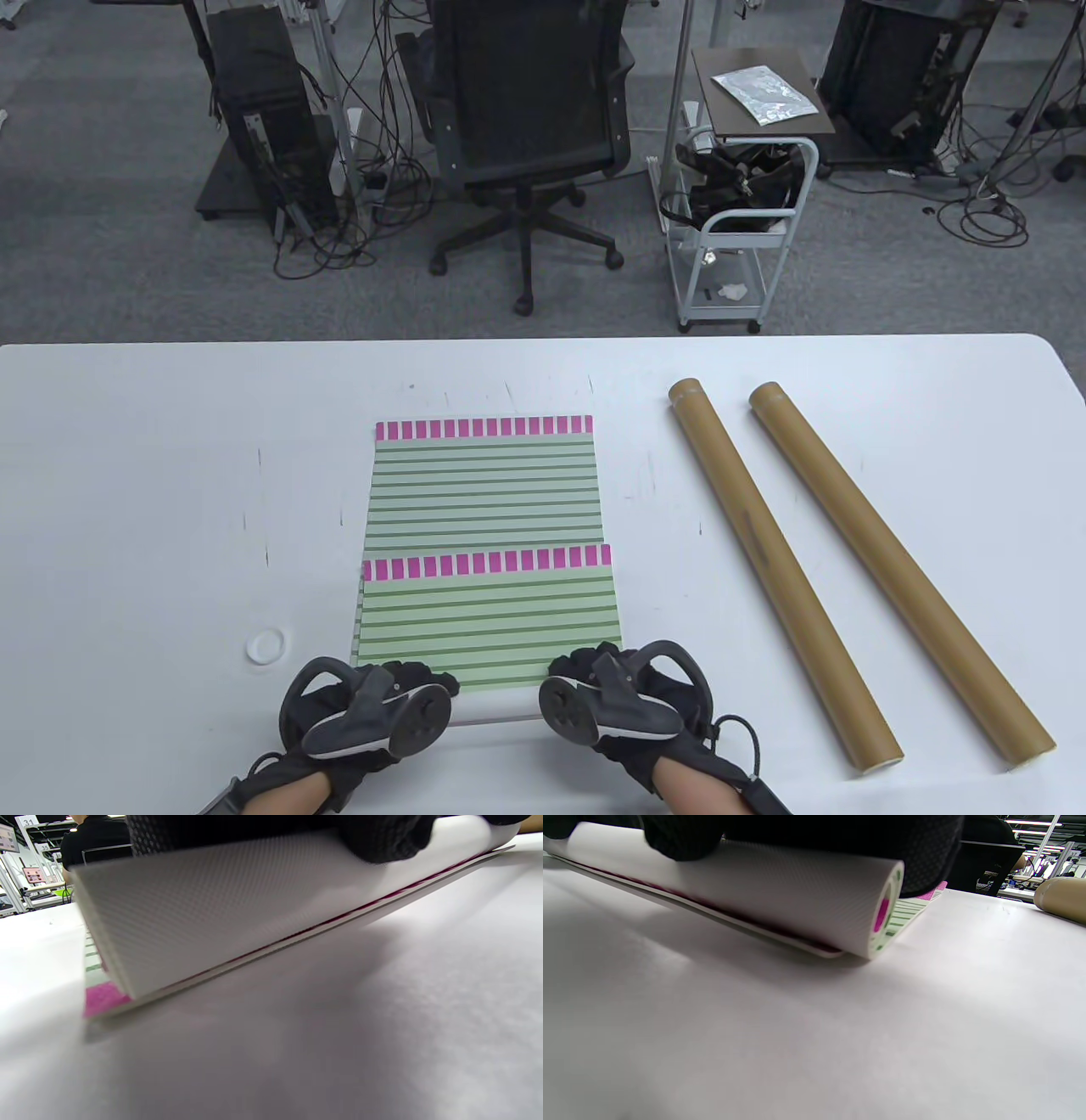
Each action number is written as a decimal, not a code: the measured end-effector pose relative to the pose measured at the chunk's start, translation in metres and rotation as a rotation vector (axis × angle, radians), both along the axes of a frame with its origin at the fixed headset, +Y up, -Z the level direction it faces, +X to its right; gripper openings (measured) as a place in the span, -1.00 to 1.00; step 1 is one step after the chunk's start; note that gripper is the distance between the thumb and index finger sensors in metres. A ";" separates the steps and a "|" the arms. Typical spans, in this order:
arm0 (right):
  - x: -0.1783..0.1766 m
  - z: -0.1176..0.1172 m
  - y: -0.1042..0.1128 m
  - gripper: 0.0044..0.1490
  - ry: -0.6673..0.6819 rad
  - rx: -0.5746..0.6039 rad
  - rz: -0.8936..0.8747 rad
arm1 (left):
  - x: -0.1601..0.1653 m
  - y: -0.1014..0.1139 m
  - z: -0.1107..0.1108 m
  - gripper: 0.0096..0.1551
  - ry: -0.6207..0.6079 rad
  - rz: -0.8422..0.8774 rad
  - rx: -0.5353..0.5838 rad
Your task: Roll up mouse pads and store in mailing tubes
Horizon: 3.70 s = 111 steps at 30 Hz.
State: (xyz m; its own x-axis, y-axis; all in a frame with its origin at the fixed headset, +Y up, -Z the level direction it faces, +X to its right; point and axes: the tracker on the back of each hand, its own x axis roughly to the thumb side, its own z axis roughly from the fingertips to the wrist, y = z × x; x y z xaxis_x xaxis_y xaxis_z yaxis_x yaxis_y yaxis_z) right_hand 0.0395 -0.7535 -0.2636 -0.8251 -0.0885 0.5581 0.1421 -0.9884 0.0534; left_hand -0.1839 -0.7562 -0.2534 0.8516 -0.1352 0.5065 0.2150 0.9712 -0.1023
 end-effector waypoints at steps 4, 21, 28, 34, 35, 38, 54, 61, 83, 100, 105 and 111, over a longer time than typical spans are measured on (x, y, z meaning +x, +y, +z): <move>0.001 -0.001 -0.001 -0.31 -0.005 -0.008 -0.014 | -0.003 -0.001 -0.003 -0.43 0.022 0.037 -0.024; -0.004 0.000 -0.004 -0.35 -0.005 0.062 -0.013 | 0.002 -0.004 0.005 -0.39 0.000 0.005 0.093; 0.005 0.002 0.002 -0.32 0.011 0.127 -0.036 | 0.001 -0.004 -0.002 -0.43 0.041 0.048 0.031; 0.003 -0.001 0.001 -0.35 0.001 0.099 -0.026 | 0.002 -0.003 0.001 -0.40 0.020 0.006 0.073; 0.003 -0.001 0.001 -0.34 0.000 0.097 -0.026 | 0.002 -0.001 0.002 -0.40 0.016 0.009 0.087; 0.002 -0.002 0.000 -0.35 -0.005 0.092 -0.019 | -0.001 0.003 0.001 -0.39 0.022 0.036 0.091; -0.002 0.002 0.005 -0.36 0.001 0.144 0.016 | 0.001 0.002 0.001 -0.40 0.030 0.002 0.105; -0.001 0.001 0.004 -0.35 -0.008 0.130 0.016 | 0.001 0.001 0.000 -0.41 0.051 0.001 0.129; -0.002 0.005 0.001 -0.35 0.020 0.103 -0.037 | -0.008 -0.003 -0.006 -0.44 0.057 0.040 -0.020; 0.003 -0.002 -0.004 -0.35 -0.027 0.047 -0.081 | -0.018 -0.004 -0.009 -0.45 0.109 0.078 -0.013; 0.004 -0.005 -0.004 -0.36 -0.044 0.014 -0.103 | -0.015 0.002 -0.001 -0.44 0.053 0.053 0.111; 0.007 -0.003 -0.002 -0.28 -0.033 0.031 -0.106 | -0.017 -0.001 -0.005 -0.46 0.079 0.080 0.054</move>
